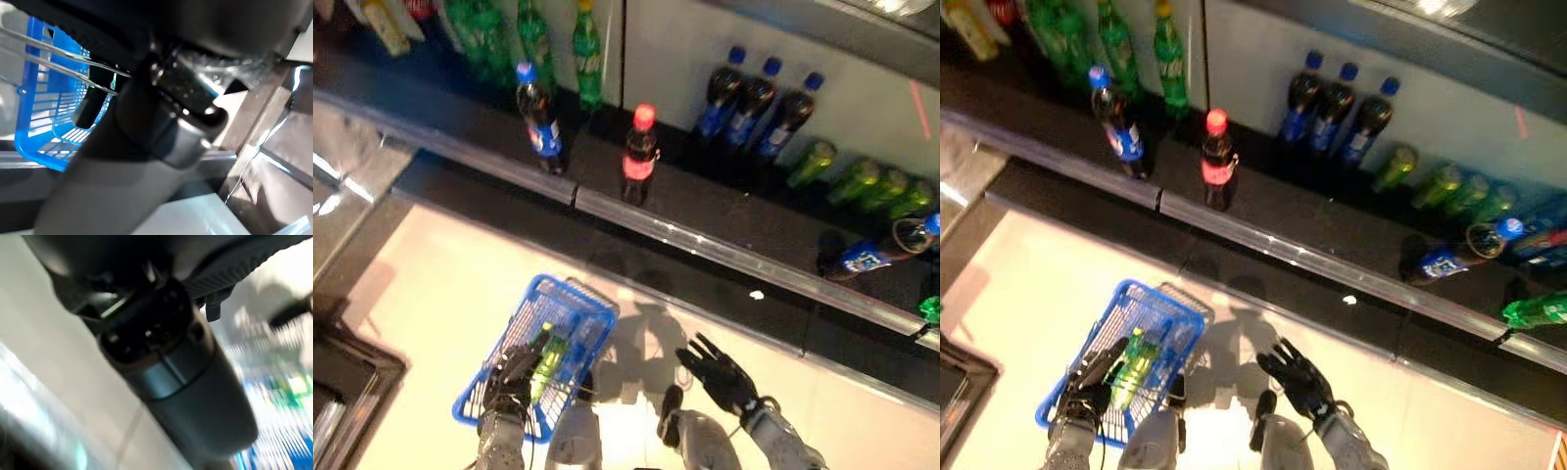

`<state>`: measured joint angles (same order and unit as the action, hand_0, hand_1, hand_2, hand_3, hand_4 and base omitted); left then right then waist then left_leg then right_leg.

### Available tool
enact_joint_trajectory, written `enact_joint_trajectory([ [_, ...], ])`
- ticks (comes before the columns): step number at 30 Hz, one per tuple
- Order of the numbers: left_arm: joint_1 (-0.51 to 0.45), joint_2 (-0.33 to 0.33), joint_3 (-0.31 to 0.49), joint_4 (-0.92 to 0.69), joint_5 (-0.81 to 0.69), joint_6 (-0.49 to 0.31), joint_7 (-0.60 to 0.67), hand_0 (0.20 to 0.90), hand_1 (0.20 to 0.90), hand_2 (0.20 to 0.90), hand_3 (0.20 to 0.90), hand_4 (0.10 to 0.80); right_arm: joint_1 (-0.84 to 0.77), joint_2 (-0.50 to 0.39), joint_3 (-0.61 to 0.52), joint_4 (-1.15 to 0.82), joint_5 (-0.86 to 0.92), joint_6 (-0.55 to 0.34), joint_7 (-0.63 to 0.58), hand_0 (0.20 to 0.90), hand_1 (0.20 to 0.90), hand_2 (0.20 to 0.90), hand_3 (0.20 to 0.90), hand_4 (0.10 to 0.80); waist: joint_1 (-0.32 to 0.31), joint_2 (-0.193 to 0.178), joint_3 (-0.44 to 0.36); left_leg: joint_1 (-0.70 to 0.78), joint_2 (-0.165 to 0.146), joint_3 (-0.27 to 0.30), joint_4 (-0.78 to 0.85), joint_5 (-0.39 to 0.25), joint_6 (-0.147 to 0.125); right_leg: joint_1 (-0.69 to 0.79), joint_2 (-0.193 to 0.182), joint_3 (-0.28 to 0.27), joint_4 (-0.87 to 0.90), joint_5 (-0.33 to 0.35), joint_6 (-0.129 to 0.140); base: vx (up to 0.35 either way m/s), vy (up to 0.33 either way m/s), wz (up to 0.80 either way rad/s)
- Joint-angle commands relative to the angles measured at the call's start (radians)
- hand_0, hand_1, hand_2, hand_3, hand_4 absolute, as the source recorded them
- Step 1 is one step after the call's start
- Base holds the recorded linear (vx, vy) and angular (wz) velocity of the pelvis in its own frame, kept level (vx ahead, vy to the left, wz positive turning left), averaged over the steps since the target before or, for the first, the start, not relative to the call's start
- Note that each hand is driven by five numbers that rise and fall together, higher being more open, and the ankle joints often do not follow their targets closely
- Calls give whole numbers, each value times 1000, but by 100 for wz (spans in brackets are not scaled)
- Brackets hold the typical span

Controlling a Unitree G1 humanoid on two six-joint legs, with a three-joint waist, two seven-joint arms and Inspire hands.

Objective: Pick up the drink and place into the basket.

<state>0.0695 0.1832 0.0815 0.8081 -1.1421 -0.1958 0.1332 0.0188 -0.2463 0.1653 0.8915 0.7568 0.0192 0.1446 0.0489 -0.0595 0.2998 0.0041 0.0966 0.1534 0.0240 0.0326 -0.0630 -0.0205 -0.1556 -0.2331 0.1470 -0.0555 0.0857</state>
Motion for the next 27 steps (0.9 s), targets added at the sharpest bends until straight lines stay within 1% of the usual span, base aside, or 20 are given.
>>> enact_joint_trajectory([
  [1, 22, 24, 61, -24, -71, -124, -23, 300, 300, 300, 200, 100, 49, -22, -39, 83, -102, -45, -73, 900, 900, 900, 900, 800, -30, 33, -93, -17, 5, 5, 37, 0, 3, 26, -54, 36, -36, 66, 42, 92, 107, -50],
  [2, 17, 27, 82, 21, -38, -137, -20, 300, 300, 300, 200, 100, 54, -16, -65, 143, -146, -56, -100, 900, 900, 900, 900, 800, -41, 33, -103, -7, 4, 18, 39, -11, 7, 28, -58, 48, -40, 70, 49, 65, 89, -35],
  [3, 11, 30, 91, 46, -45, -141, -14, 300, 300, 300, 200, 100, 60, -12, -87, 184, -194, -69, -116, 900, 900, 900, 900, 800, -50, 34, -108, 1, 2, 30, 42, -22, 12, 28, -65, 57, -44, 75, 56, 84, 114, -25],
  [5, 0, 30, 130, 106, -108, -123, -29, 300, 300, 300, 200, 100, 76, -8, -125, 250, -223, -96, -128, 900, 900, 900, 900, 800, -67, 36, -117, 14, -6, 45, 45, -40, 20, 25, -78, 77, -51, 89, 74, 78, 110, -29],
  [6, -11, 41, 173, 173, -156, -111, -43, 300, 300, 300, 200, 100, 91, -6, -167, 291, -234, -109, -132, 900, 900, 900, 900, 800, -84, 35, -124, 29, -8, 72, 36, -49, 22, 23, -95, 83, -75, 117, 89, 58, 87, -45],
  [7, -13, 44, 178, 183, -162, -109, -44, 300, 300, 300, 200, 100, 92, -5, -172, 296, -236, -111, -137, 900, 900, 900, 900, 800, -86, 35, -125, 31, -9, 77, 33, -50, 22, 23, -98, 83, -81, 123, 91, 23, 55, -45],
  [9, -21, 53, 224, 235, -145, -111, -29, 300, 300, 300, 200, 100, 100, -4, -198, 319, -276, -121, -171, 900, 900, 900, 900, 800, -97, 31, -130, 44, -10, 107, 14, -51, 15, 14, -118, 70, -117, 172, 108, -36, -6, -55],
  [10, -26, 64, 238, 267, -145, -117, -20, 300, 300, 300, 200, 100, 102, -3, -205, 334, -283, -125, -178, 900, 900, 900, 900, 800, -102, 29, -130, 54, -6, 125, 0, -51, 13, 0, -122, 62, -122, 189, 116, -80, -55, -61],
  [12, -24, 79, 276, 322, -153, -129, 7, 300, 300, 300, 200, 100, 96, -1, -209, 343, -309, -117, -189, 900, 900, 900, 900, 800, -98, 23, -130, 73, 1, 179, -17, -56, 9, -27, -142, -1, -95, 223, 132, -148, -88, -65],
  [13, -18, 88, 298, 347, -165, -130, 13, 300, 300, 300, 200, 100, 90, 0, -203, 347, -339, -118, -191, 900, 900, 900, 900, 800, -91, 24, -132, 79, 9, 211, -26, -51, 8, -36, -148, -43, -68, 219, 134, -229, -110, -99],
  [14, -16, 95, 300, 369, -192, -137, 22, 300, 300, 300, 200, 100, 82, 2, -194, 351, -374, -125, -199, 900, 900, 900, 900, 800, -86, 25, -135, 78, 15, 231, -30, -46, 10, -41, -147, -68, -37, 206, 130, -215, -130, -112],
  [15, -15, 102, 312, 404, -222, -140, 21, 300, 300, 300, 200, 100, 73, 5, -177, 356, -396, -125, -212, 900, 900, 900, 900, 800, -80, 33, -142, 83, 24, 230, -35, -56, 10, -32, -131, -76, 19, 149, 132, -158, -114, -95],
  [18, -16, 107, 327, 442, -264, -143, 6, 300, 300, 300, 200, 100, 62, 8, -167, 367, -395, -120, -220, 900, 900, 900, 900, 800, -77, 36, -148, 78, 35, 241, -32, -46, 10, -28, -107, -87, 54, 94, 115, -104, -152, -69],
  [19, -14, 106, 355, 482, -308, -150, -8, 300, 300, 300, 200, 100, 54, 8, -166, 383, -409, -111, -225, 900, 900, 900, 900, 800, -71, 33, -159, 74, 49, 255, -22, -37, 4, -1, -79, -117, 29, 51, 92, -72, -235, -68],
  [20, -15, 106, 364, 493, -319, -152, -13, 300, 300, 300, 200, 100, 53, 9, -166, 392, -419, -112, -225, 900, 900, 900, 900, 800, -70, 30, -161, 73, 52, 256, -16, -38, 0, 9, -72, -121, 10, 51, 86, -76, -427, -84],
  [21, -12, 103, 390, 511, -389, -169, -24, 300, 300, 300, 200, 100, 49, 6, -162, 408, -456, -110, -220, 900, 900, 900, 900, 800, -67, 24, -169, 71, 66, 246, -13, -26, -16, 32, -48, -114, -31, 49, 71, -5, -366, -69],
  [22, -12, 103, 402, 518, -421, -174, -34, 300, 300, 300, 200, 100, 48, 5, -158, 417, -466, -109, -214, 900, 900, 900, 900, 800, -70, 22, -171, 70, 74, 238, -13, -19, -24, 39, -24, -91, -44, 40, 59, -75, -460, -82],
  [23, -11, 107, 417, 524, -472, -181, -41, 300, 300, 300, 200, 100, 47, 1, -153, 425, -476, -107, -201, 900, 900, 900, 900, 800, -75, 19, -169, 57, 91, 242, -7, 11, -28, 38, 4, -76, -56, 47, 34, -58, -383, -75],
  [26, 0, 122, 489, 547, -605, -192, -59, 300, 300, 300, 200, 100, 52, -9, -129, 418, -491, -110, -183, 900, 900, 900, 900, 800, -73, 10, -174, 38, 144, 210, 18, 61, -64, 63, 46, -64, -97, 41, 2, -34, -378, -51],
  [27, 5, 126, 504, 556, -632, -189, -67, 300, 300, 300, 200, 100, 53, -14, -124, 414, -479, -106, -177, 900, 900, 900, 900, 800, -74, 8, -175, 32, 155, 195, 28, 74, -69, 65, 55, -53, -107, 40, -5, -15, -339, -43],
])
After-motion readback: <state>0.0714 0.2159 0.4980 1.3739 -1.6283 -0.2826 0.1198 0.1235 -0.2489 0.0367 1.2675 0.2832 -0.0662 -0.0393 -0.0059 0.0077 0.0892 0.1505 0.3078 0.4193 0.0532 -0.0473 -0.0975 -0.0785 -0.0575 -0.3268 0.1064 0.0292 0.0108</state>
